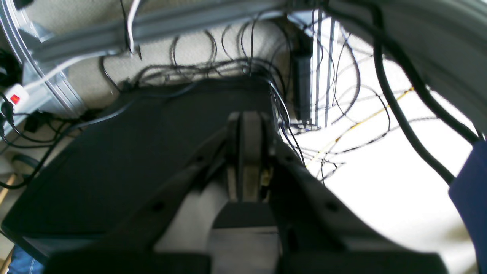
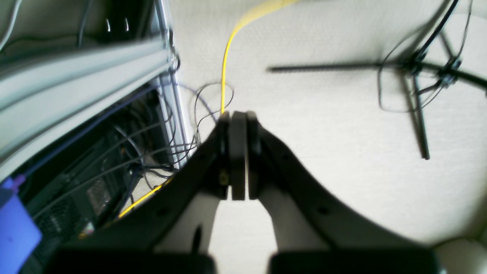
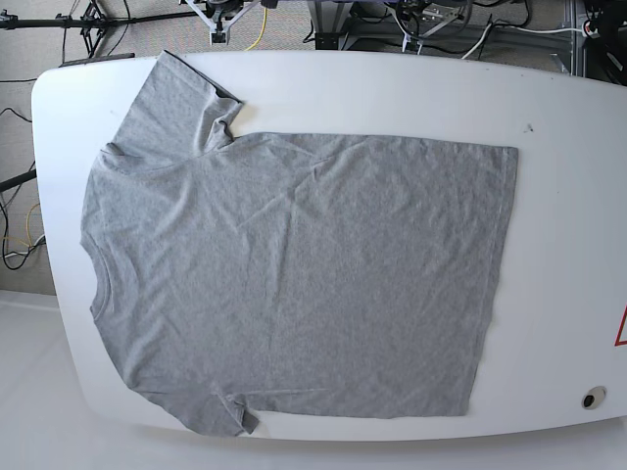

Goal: Fold the T-shirt properly

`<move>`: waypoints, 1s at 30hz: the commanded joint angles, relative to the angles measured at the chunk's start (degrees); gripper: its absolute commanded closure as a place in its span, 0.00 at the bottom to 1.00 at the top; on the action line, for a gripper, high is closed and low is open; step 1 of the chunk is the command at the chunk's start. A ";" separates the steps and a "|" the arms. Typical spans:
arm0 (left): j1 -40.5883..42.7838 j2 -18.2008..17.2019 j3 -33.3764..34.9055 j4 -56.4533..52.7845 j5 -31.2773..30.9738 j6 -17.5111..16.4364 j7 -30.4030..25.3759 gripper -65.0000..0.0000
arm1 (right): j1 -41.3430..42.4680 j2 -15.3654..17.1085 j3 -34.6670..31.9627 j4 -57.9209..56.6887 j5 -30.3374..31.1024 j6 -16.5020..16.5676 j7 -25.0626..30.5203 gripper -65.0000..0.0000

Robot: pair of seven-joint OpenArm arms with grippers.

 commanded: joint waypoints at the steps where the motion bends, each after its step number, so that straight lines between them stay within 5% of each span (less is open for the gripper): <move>1: 1.24 -0.65 -0.07 1.51 -0.40 0.07 -0.09 1.00 | -1.14 1.27 -0.10 0.63 -0.13 0.00 1.60 1.00; 17: 15.68 -6.14 0.16 24.48 -0.13 -0.94 -0.25 1.00 | -15.42 7.26 -0.05 18.39 0.50 0.43 5.57 1.00; 30: 19.66 -6.48 0.15 27.22 -0.25 -1.06 -0.22 1.00 | -20.24 8.36 0.09 25.46 0.41 0.35 1.60 1.00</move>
